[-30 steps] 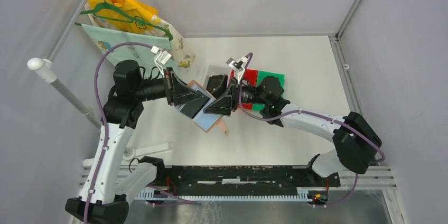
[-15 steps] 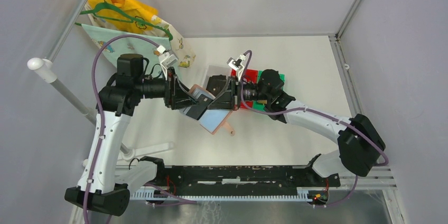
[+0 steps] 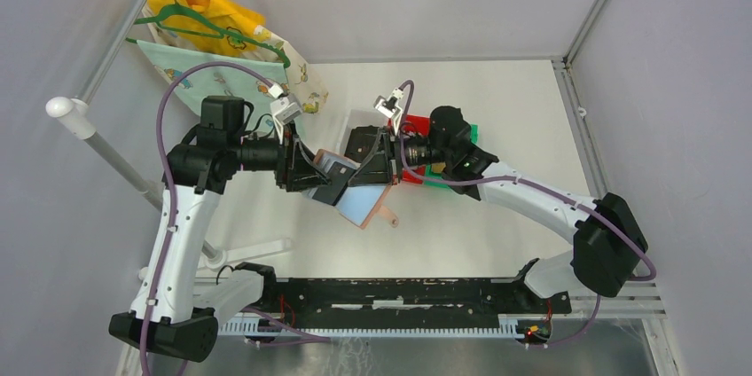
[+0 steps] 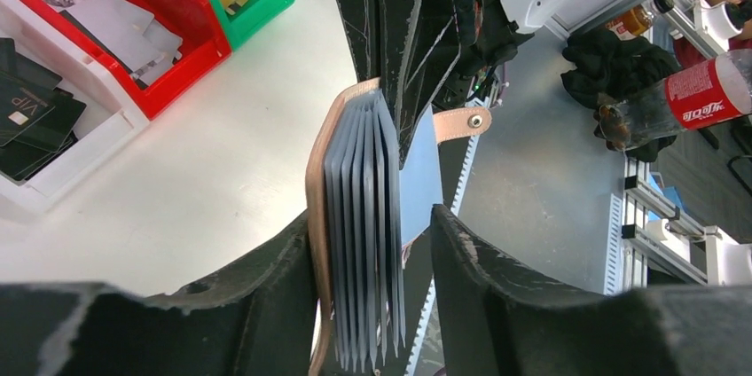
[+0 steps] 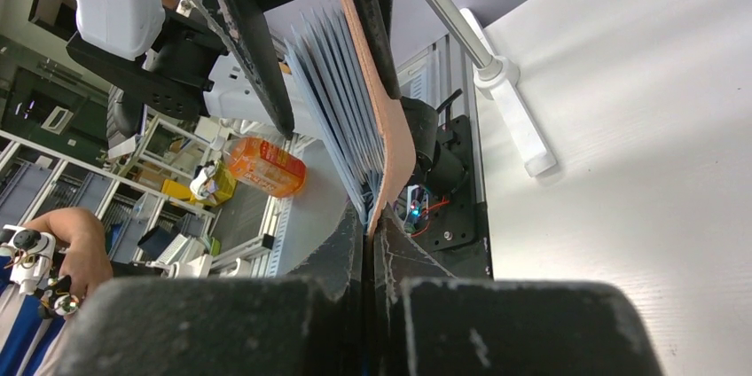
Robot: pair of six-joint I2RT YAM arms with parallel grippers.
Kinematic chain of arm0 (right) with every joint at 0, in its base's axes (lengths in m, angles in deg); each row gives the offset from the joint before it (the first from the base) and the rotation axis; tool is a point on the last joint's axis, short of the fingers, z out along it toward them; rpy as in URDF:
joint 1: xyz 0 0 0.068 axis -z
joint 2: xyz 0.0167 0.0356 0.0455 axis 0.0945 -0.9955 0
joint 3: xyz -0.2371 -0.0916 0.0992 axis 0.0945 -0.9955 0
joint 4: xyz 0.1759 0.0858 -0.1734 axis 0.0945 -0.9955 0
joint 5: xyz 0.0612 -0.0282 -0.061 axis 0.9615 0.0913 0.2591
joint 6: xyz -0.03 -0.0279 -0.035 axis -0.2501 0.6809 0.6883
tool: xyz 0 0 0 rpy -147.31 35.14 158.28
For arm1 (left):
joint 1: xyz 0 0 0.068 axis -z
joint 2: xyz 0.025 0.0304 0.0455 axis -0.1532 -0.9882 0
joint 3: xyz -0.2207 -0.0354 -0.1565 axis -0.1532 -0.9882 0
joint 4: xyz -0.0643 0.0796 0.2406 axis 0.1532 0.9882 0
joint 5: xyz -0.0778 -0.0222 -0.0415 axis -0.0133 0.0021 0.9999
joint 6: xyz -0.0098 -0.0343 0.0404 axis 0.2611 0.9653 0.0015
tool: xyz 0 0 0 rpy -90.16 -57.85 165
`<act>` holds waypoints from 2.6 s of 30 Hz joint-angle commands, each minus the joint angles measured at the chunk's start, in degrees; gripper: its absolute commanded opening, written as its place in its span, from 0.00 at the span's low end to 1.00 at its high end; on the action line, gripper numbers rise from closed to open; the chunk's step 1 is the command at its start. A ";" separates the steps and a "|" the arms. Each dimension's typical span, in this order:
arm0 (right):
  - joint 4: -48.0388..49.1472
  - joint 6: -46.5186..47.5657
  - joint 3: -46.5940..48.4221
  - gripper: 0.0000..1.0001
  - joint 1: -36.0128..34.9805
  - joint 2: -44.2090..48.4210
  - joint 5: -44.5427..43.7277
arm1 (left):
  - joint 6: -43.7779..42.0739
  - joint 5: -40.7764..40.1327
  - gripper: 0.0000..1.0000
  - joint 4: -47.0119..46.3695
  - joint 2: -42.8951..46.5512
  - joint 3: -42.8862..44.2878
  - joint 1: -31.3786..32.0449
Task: Take the credit cards out of the card holder
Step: Remove the credit card from the card holder.
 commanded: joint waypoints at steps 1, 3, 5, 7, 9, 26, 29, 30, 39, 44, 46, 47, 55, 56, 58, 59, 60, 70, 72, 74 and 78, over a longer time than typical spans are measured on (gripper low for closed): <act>2.66 2.45 6.01 0.00 0.73 1.79 -1.67 | -5.44 2.67 0.56 6.82 0.72 -0.97 0.04; 2.38 2.66 6.45 0.00 0.56 1.59 -1.56 | -5.42 3.99 0.58 7.34 0.75 -0.97 0.12; 2.36 2.74 6.72 0.00 0.41 1.47 -1.41 | -5.24 4.71 0.59 7.34 0.77 -1.08 0.04; 2.34 2.89 6.77 0.00 0.14 1.47 -1.28 | -5.12 5.64 0.60 7.34 0.70 -1.65 0.07; 2.37 3.11 7.14 0.00 -0.30 1.38 -0.94 | -5.07 7.04 0.62 7.34 0.52 -2.53 0.04; -5.20 11.40 12.00 0.00 -0.33 2.51 -0.63 | -1.23 7.79 0.78 7.00 1.20 -0.03 0.01; -5.09 13.49 13.92 0.00 -0.41 2.75 1.11 | -1.01 12.75 0.88 7.56 1.79 0.18 0.02; -5.03 14.44 14.46 0.00 -0.42 3.21 1.83 | -1.03 13.99 0.90 7.68 2.03 0.17 0.02; -15.70 29.92 19.60 0.00 -1.11 5.30 4.83 | 6.07 12.08 0.91 0.50 5.73 -0.63 0.01; -19.03 34.68 20.74 0.00 -1.99 6.89 5.62 | 14.90 3.34 1.00 -11.42 10.33 -2.72 0.05; -19.10 34.91 21.12 0.00 -2.17 7.15 5.56 | 16.53 1.19 1.00 -13.84 11.49 -3.35 0.03; -19.20 35.04 21.44 0.00 -2.18 7.09 5.45 | 16.34 0.54 1.00 -14.03 11.86 -3.49 -0.01; -22.61 38.44 24.88 0.00 -4.81 6.46 3.86 | 13.33 -7.61 1.00 -16.11 15.55 -5.80 0.00; -23.42 38.80 25.45 0.00 -5.12 6.10 3.33 | 13.70 -7.04 1.00 -16.87 15.57 -5.62 0.06; -24.32 39.07 26.45 0.00 -5.57 5.24 2.84 | 14.40 -4.85 1.00 -18.05 15.13 -5.10 0.05; -24.71 39.07 26.91 0.00 -5.76 4.88 2.66 | 14.89 -3.52 1.00 -18.29 14.87 -4.77 0.04; -24.82 39.21 27.44 0.00 -5.85 4.39 2.48 | 15.14 -2.22 1.00 -18.32 14.53 -4.38 0.06; -35.26 41.89 31.71 0.00 -5.86 1.22 -1.97 | 9.32 0.59 0.92 -15.30 13.81 -0.45 0.04; -35.53 41.85 31.87 0.00 -5.87 1.26 -2.50 | 7.92 -0.65 0.85 -14.14 13.66 -0.38 0.06; -35.46 41.68 31.88 0.00 -5.89 1.40 -2.81 | 5.99 -2.18 0.79 -12.64 13.65 -0.59 0.04; -35.25 40.70 32.43 0.00 -5.88 0.71 -2.44 | 2.91 -4.46 0.65 -9.65 13.26 -1.25 0.05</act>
